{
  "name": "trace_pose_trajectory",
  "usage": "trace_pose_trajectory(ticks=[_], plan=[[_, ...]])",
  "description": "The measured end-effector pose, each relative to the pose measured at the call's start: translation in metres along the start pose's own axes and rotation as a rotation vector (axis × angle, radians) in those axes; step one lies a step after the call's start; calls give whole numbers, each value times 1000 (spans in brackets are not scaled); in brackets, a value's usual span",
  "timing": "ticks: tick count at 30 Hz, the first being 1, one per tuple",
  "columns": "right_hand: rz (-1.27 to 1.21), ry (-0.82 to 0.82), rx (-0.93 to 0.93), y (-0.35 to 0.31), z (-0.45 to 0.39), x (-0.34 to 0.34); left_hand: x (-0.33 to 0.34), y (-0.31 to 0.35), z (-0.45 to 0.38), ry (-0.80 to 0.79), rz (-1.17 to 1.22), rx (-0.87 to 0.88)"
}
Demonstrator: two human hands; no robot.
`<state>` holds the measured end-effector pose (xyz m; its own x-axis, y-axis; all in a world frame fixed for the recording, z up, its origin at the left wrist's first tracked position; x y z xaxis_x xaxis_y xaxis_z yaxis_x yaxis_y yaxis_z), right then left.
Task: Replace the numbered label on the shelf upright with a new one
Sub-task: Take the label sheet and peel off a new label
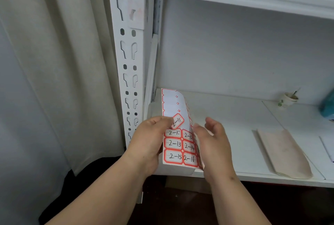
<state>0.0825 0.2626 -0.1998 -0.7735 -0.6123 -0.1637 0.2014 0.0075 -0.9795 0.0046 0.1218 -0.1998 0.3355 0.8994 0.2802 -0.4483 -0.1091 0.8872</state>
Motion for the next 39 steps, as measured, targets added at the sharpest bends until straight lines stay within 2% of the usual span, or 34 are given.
trace_pose_trajectory(ticks=[3,9,13,16,20,23,29,32,35,39], plan=[[-158,-132,191,11,1,7,3,1,-1,-29,-31,-28],[-375,-176,321,23,-15,5,7,3,-15,-21,-119,-19],[-454,-177,306,21,-34,-6,11,2,-28,-10,-169,-16],[-380,-70,247,27,-59,-22,11,0,-42,50,-192,26],[-152,164,94,28,-89,-50,11,-5,-60,137,-218,70],[-70,271,10,26,-101,-65,14,-10,-69,129,-250,63],[149,435,-42,37,-124,-84,27,-20,-87,67,-283,47],[141,528,-86,37,-123,-96,26,-25,-90,83,-287,30],[147,510,-114,36,-120,-93,24,-29,-93,95,-288,18],[380,281,-69,58,-127,-63,24,-32,-95,62,-270,24]])
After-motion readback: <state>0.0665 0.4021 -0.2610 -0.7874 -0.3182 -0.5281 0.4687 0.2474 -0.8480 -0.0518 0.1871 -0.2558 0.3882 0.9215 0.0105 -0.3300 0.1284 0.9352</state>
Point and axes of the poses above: each hand's wrist, its own z-axis away from the middle knuckle, its own x-axis out of the palm, y = z × x, the point moved 8 cm from there along -z, towards the middle knuckle, and after that the axes turned 2 degrees about y, right-handed, at the moved point
